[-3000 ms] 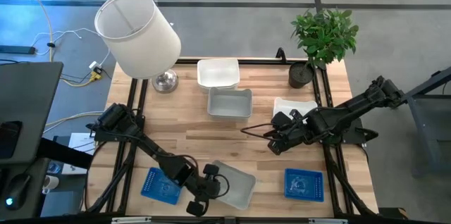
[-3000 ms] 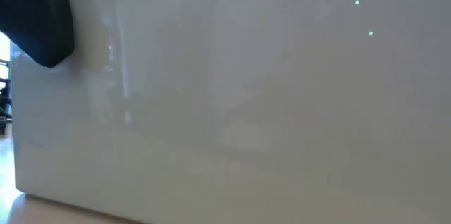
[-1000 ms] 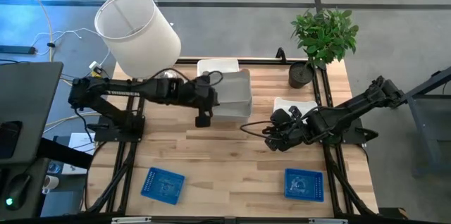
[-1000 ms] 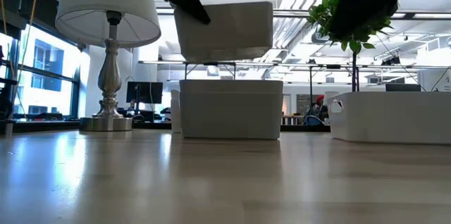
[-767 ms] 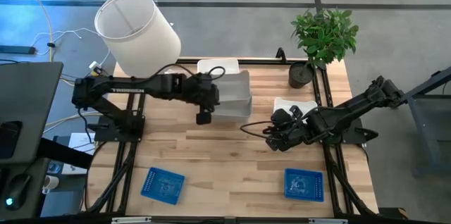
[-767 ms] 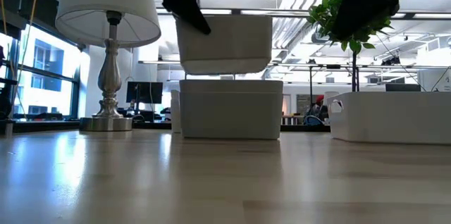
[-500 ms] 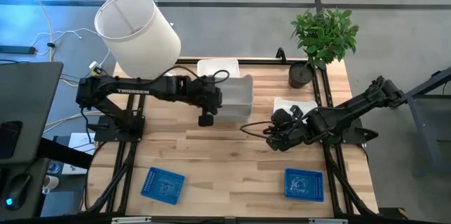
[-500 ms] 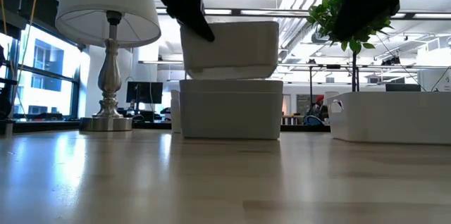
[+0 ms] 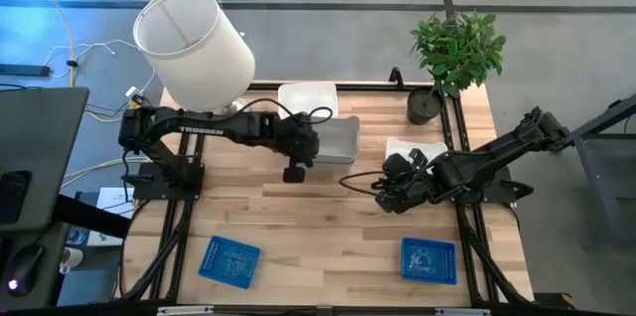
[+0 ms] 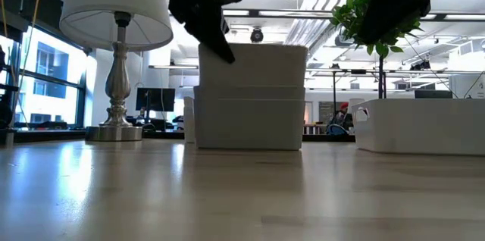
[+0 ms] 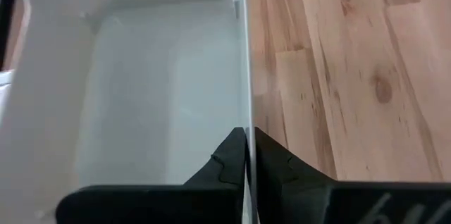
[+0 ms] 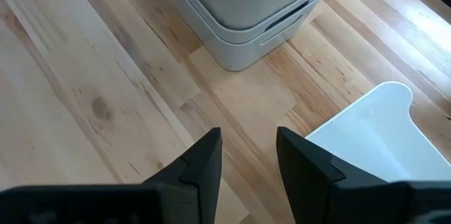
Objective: Stack baskets by color
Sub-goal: Stack the bottom gray bin on top of the top gray bins
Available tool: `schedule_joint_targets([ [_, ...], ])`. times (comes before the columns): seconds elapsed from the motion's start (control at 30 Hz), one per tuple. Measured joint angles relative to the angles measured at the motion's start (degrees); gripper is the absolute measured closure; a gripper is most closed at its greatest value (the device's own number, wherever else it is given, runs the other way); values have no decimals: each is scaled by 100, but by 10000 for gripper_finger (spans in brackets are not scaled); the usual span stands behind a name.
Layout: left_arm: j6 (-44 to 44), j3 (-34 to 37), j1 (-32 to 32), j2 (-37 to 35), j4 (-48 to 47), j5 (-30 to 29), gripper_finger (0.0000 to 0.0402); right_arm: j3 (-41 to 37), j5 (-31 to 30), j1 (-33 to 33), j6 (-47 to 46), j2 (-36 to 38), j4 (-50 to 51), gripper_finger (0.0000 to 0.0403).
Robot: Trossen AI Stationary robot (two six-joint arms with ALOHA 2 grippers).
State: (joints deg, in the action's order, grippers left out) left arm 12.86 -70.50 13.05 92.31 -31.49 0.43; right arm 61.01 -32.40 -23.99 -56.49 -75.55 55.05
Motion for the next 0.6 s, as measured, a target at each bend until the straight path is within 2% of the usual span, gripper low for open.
schedule_joint_targets([
  [0.4,-35,1,1,90,-34,2,398,0,111,0,0,0,-2,279],
  [0.6,102,1,1,85,-32,2,359,0,111,0,-2,0,-2,279],
])
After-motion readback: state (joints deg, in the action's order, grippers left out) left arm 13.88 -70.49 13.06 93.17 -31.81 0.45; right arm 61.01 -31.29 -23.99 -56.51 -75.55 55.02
